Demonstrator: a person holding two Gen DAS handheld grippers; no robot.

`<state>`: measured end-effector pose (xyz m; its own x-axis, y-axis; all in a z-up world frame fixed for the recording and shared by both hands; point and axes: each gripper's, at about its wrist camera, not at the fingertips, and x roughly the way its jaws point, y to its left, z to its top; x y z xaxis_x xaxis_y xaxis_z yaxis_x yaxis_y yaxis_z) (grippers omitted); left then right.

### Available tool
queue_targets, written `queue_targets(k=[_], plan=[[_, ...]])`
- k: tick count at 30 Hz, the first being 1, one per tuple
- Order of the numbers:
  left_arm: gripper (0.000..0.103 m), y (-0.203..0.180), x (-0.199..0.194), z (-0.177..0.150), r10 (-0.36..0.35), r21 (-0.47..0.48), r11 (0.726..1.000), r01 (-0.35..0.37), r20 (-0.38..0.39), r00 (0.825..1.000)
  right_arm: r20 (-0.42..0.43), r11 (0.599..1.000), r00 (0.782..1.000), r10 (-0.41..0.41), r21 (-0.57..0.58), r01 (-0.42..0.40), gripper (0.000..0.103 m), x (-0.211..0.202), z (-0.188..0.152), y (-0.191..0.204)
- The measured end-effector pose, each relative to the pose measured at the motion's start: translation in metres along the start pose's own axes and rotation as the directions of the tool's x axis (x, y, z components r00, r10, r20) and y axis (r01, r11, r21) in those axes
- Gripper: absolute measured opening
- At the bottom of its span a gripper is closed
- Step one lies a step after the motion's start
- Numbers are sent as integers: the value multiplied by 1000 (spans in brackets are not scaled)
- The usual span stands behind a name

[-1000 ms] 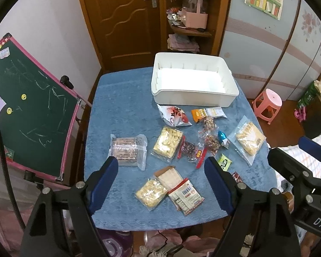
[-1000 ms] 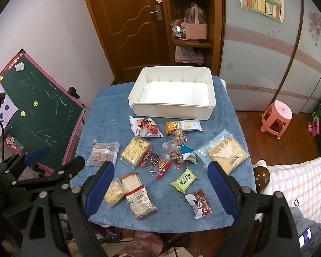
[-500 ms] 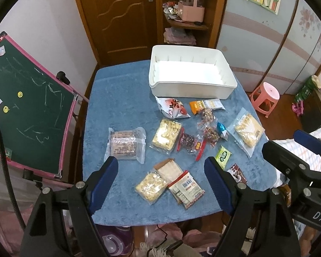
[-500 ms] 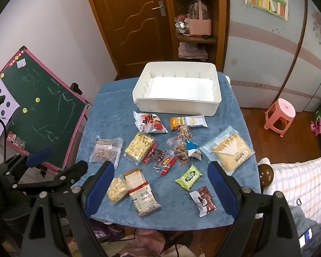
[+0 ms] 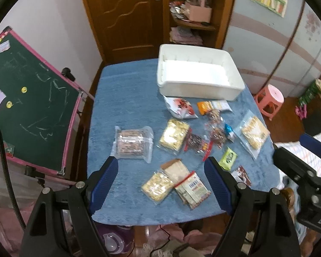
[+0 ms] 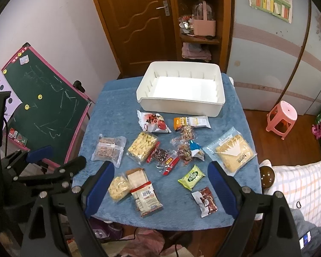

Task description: Organize snacks

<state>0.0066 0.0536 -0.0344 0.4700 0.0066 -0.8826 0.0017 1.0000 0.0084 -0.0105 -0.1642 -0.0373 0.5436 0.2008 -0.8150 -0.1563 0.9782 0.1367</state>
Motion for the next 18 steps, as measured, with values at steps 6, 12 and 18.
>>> queue_targets(k=[6, 12, 18], plan=[[82, 37, -1, 4, 16, -60, 998, -13, 52, 999, 18, 1000, 1000, 2, -7, -2, 90, 0, 3, -1], [82, 63, 15, 4, -48, -82, 995, 50, 22, 999, 7, 1000, 1000, 14, -21, -14, 90, 16, 2, -2], [82, 55, 47, -17, -36, 28, 999, 37, -26, 999, -61, 998, 997, 36, -55, -40, 90, 53, -9, 3]])
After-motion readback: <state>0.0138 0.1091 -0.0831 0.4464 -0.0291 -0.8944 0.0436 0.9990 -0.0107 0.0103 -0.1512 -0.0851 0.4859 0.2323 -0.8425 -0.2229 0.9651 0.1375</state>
